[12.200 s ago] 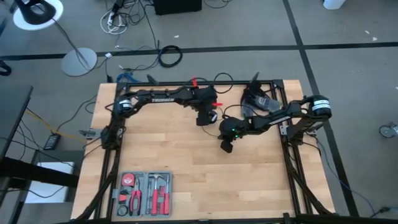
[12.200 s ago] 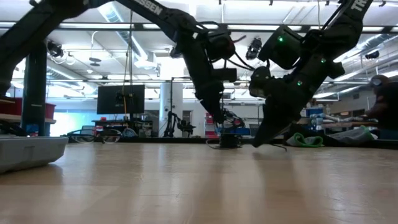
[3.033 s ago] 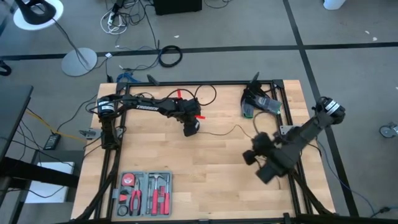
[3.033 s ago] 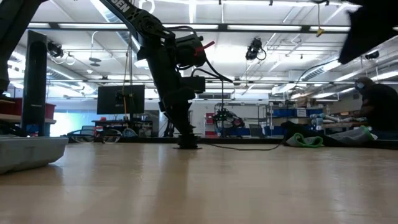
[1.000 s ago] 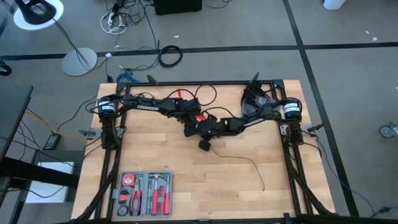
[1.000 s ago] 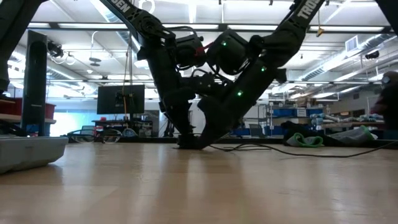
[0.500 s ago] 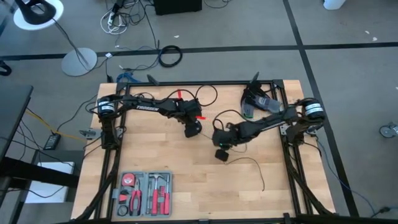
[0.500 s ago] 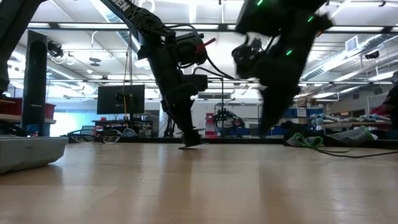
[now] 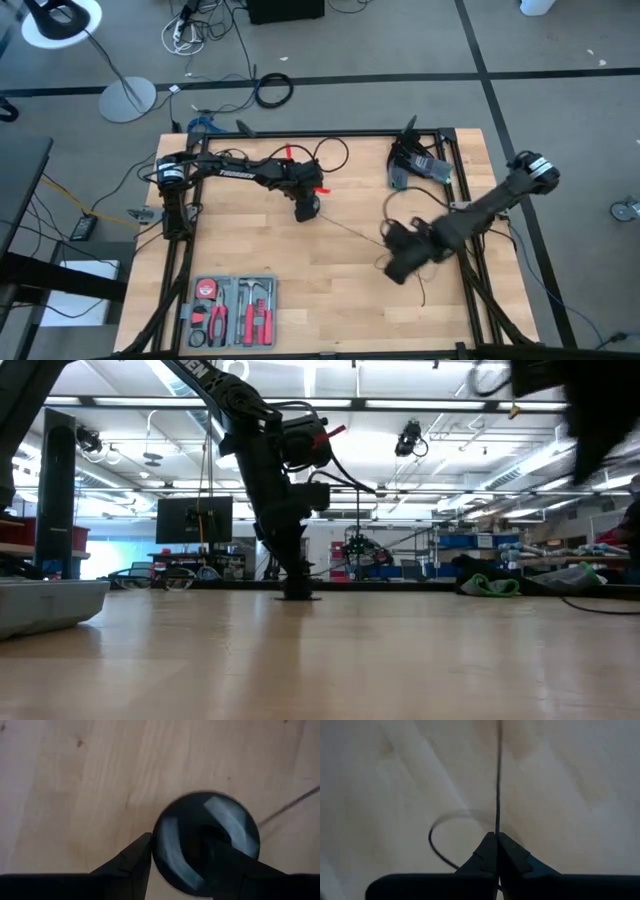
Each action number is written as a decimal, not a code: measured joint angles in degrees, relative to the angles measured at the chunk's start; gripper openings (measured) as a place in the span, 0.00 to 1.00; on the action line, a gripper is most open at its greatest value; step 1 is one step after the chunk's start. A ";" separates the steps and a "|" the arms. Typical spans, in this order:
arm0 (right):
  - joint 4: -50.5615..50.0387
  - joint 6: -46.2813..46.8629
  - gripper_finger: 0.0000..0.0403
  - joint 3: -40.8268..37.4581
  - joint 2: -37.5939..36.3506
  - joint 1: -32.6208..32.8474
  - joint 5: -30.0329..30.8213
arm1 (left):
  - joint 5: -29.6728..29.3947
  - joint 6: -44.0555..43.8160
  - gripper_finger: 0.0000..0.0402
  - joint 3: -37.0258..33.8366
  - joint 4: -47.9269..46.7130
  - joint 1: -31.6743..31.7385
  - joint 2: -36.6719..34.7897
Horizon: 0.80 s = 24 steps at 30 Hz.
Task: Coil cords
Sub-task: Uncoil the black wire from the black spool
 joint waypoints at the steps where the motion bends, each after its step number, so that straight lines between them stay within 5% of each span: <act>1: -2.08 3.38 0.00 0.00 -0.85 1.99 -0.41 | -0.63 0.08 0.41 0.00 -0.45 -0.02 0.00; 8: -11.48 26.58 0.00 0.00 -4.33 16.56 5.30 | -0.33 -0.03 0.41 -0.04 -0.47 -0.04 0.07; 16: -21.31 45.79 0.00 0.01 -5.18 30.05 24.84 | -0.44 -0.05 0.41 0.07 -0.29 0.02 -0.04; 20: -26.80 52.84 0.01 -1.32 -3.74 26.99 28.44 | -1.15 -0.03 0.41 0.02 -0.56 0.10 -0.02; 24: -19.58 45.72 0.05 -4.32 -3.25 18.91 26.11 | -1.29 0.01 0.41 -0.07 -0.94 0.10 0.02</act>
